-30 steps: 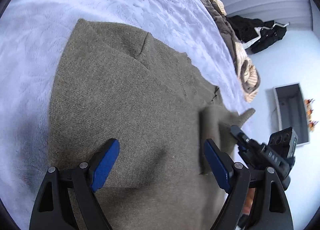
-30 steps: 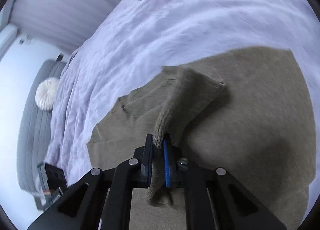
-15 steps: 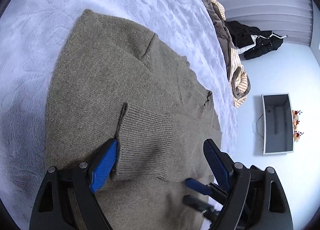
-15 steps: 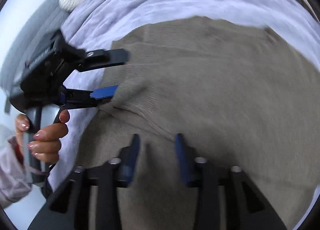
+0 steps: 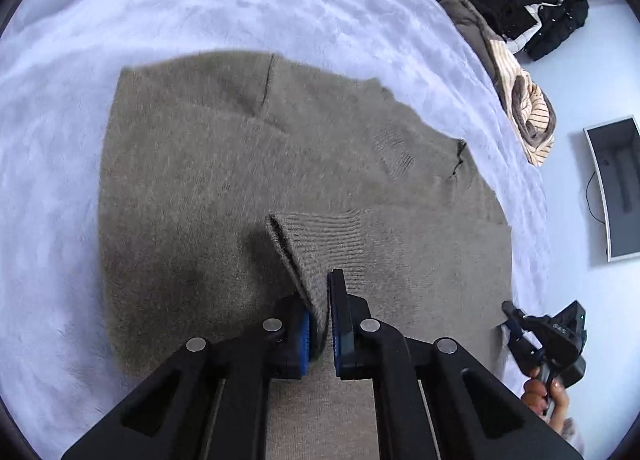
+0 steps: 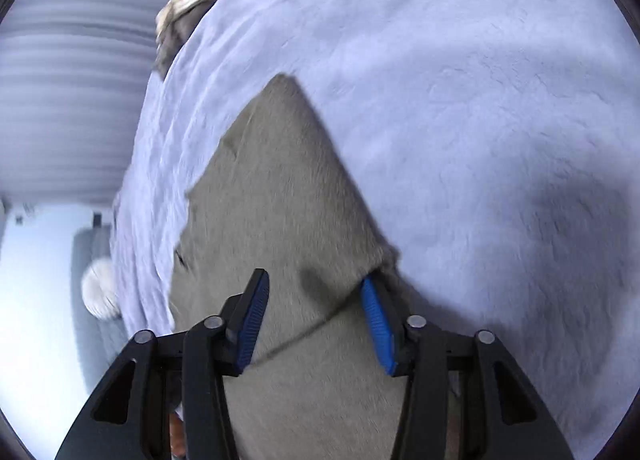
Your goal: Fold small clothes
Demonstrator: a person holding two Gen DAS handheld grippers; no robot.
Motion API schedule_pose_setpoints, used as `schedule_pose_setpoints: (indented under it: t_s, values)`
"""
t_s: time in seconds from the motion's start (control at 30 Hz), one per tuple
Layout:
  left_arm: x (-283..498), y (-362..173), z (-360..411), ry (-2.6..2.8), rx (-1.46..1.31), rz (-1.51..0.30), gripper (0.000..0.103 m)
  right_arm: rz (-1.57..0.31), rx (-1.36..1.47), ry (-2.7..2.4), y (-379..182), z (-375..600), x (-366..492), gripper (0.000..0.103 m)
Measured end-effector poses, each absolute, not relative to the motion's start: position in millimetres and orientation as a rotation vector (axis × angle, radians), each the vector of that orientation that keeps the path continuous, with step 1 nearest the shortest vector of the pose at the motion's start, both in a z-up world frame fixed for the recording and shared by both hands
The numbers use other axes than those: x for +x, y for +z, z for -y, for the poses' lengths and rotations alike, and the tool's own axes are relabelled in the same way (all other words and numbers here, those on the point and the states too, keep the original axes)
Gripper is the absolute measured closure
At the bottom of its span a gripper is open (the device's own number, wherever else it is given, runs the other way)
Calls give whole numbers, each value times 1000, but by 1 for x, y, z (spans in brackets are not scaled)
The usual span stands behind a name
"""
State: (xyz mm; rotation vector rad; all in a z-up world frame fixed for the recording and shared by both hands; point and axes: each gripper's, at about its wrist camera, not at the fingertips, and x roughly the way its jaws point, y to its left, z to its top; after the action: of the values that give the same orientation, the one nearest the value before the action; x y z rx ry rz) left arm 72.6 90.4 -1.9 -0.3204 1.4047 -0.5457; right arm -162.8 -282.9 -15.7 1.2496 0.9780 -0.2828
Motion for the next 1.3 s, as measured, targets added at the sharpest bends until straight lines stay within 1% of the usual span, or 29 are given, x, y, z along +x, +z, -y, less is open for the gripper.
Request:
schedule_pose_setpoints:
  t_s: [0.1, 0.17, 0.2, 0.3, 0.4, 0.57, 0.67, 0.7, 0.73, 0.77, 0.8, 0.83, 0.87, 0.93, 1.0, 1.1, 1.17, 1.2, 1.3]
  values:
    - [67, 9, -93, -542, -268, -1358, 94, -996, 1092, -255, 2, 280, -151, 97]
    - [65, 2, -94, -510, -220, -1374, 94, -1028, 994, -246, 3, 281, -148, 97]
    - [65, -4, -94, -489, -195, -1389, 94, -1050, 960, -253, 3, 297, -160, 97]
    - [63, -13, -100, -469, -194, -1393, 94, -1092, 980, -244, -23, 307, -164, 97]
    - [60, -7, -104, -431, -154, -1369, 94, -1078, 986, -241, -19, 309, -171, 97]
    - [51, 4, -112, -368, -53, -1349, 93, -1101, 925, -251, -4, 303, -180, 92]
    - [46, 9, -113, -349, -13, -1353, 93, -1102, 921, -252, 2, 302, -187, 82]
    - [45, 10, -114, -347, -5, -1352, 88, -1097, 925, -258, 3, 304, -190, 73]
    - [43, 11, -115, -346, -1, -1352, 74, -1095, 929, -274, 3, 306, -192, 62]
    - [43, 14, -118, -339, -8, -1343, 31, -1088, 940, -286, 2, 309, -194, 60]
    - [40, 17, -118, -323, -11, -1314, 10, -1081, 955, -293, 1, 312, -196, 60]
    - [37, 24, -120, -305, -8, -1256, 11, -1074, 975, -300, -1, 314, -197, 60]
    - [36, 27, -119, -312, -4, -1247, 11, -1069, 990, -302, -3, 317, -197, 60]
    - [38, 24, -120, -312, -10, -1283, 11, -1070, 997, -302, -6, 318, -193, 61]
    - [37, 20, -119, -300, -11, -1304, 11, -1116, 917, -343, -7, 316, -187, 65]
    - [33, 16, -114, -272, 18, -1319, 11, -1153, 838, -381, -8, 313, -181, 68]
    - [30, 13, -113, -264, 30, -1336, 11, -1155, 807, -397, -2, 309, -181, 67]
    - [29, 10, -111, -260, 34, -1344, 11, -1157, 797, -402, 0, 307, -183, 65]
    - [23, 6, -112, -246, 49, -1365, 11, -1179, 776, -412, 8, 300, -190, 64]
